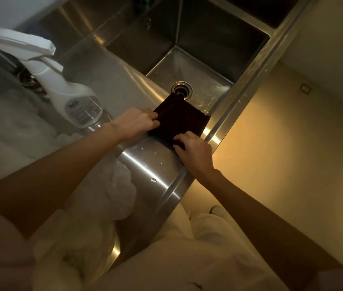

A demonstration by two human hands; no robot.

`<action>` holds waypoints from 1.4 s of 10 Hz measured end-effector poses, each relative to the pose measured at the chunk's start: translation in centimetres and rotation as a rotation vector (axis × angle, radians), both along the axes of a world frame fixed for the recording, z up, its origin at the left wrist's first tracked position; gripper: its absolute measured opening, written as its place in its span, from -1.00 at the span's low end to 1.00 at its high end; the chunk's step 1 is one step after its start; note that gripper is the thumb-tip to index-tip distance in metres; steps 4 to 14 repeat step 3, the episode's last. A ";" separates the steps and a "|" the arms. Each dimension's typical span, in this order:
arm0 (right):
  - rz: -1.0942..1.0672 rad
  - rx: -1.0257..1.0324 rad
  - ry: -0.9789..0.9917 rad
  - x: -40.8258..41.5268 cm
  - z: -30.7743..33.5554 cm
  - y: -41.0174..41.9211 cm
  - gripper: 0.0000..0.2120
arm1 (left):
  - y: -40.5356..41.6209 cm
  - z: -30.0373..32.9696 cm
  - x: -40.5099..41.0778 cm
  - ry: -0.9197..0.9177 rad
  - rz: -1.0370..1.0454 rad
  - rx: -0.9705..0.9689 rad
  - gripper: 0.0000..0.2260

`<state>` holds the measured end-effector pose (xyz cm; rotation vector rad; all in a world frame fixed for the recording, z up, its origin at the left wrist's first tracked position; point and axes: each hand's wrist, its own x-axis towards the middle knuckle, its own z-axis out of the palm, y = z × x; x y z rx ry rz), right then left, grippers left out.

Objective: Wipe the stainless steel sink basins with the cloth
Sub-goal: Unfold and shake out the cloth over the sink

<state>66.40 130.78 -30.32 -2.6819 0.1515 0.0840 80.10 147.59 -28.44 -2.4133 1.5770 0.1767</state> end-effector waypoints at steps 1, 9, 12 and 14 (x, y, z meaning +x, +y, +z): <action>0.081 -0.032 0.078 0.4 0.5 -0.5 -0.70 | -0.2 0.3 -0.3 0.012 0.016 0.083 -0.70; 0.261 -0.082 0.151 0.9 1.7 -1.6 -0.61 | -1.4 1.0 -0.8 0.087 0.145 0.230 -0.64; 0.261 -0.082 0.151 0.9 1.7 -1.6 -0.61 | -1.4 1.0 -0.8 0.087 0.145 0.230 -0.64; 0.261 -0.082 0.151 0.9 1.7 -1.6 -0.61 | -1.4 1.0 -0.8 0.087 0.145 0.230 -0.64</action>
